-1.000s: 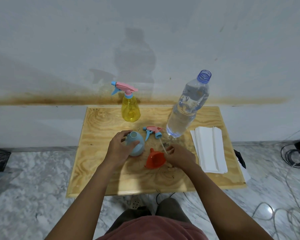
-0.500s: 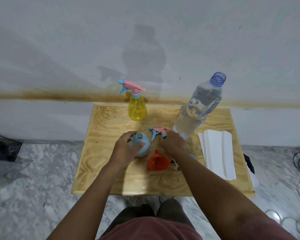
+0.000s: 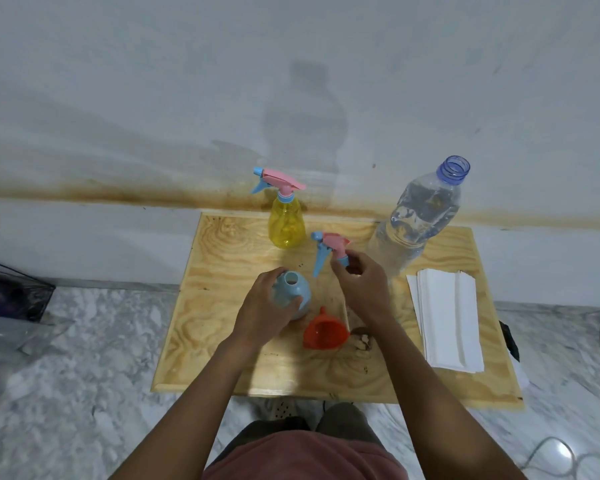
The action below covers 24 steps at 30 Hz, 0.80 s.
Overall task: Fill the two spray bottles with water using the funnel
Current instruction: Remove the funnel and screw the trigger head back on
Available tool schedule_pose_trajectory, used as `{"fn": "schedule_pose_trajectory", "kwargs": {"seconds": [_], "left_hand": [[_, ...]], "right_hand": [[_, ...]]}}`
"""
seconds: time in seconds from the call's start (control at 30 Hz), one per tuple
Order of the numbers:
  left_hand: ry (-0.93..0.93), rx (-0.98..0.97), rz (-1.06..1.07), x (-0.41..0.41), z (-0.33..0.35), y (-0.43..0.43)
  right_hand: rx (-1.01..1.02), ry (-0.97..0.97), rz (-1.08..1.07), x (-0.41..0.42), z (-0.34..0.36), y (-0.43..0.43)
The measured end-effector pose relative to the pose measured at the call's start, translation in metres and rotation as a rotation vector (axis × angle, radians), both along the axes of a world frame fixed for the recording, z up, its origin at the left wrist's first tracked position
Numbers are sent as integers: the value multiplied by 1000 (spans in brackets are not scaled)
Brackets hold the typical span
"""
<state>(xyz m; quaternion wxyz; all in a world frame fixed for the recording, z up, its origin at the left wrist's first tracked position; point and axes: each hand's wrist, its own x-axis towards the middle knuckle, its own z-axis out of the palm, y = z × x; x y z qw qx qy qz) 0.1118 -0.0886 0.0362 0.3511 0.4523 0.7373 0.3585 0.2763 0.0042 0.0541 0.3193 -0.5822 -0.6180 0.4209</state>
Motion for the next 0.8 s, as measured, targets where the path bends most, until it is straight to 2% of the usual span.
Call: {"fn": "schedule_pose_trajectory", "kwargs": {"seconds": [0.2, 0.33, 0.63, 0.8], "left_hand": [[-57, -41, 7, 1, -4, -2], [-76, -9, -4, 4, 2, -3], [-63, -16, 37, 5, -9, -1], [-58, -9, 43, 5, -19, 3]], "right_hand": [[182, 230, 69, -8, 63, 2], [246, 340, 96, -18, 80, 0], [246, 371, 127, -35, 74, -16], [165, 282, 153, -38, 52, -15]]}}
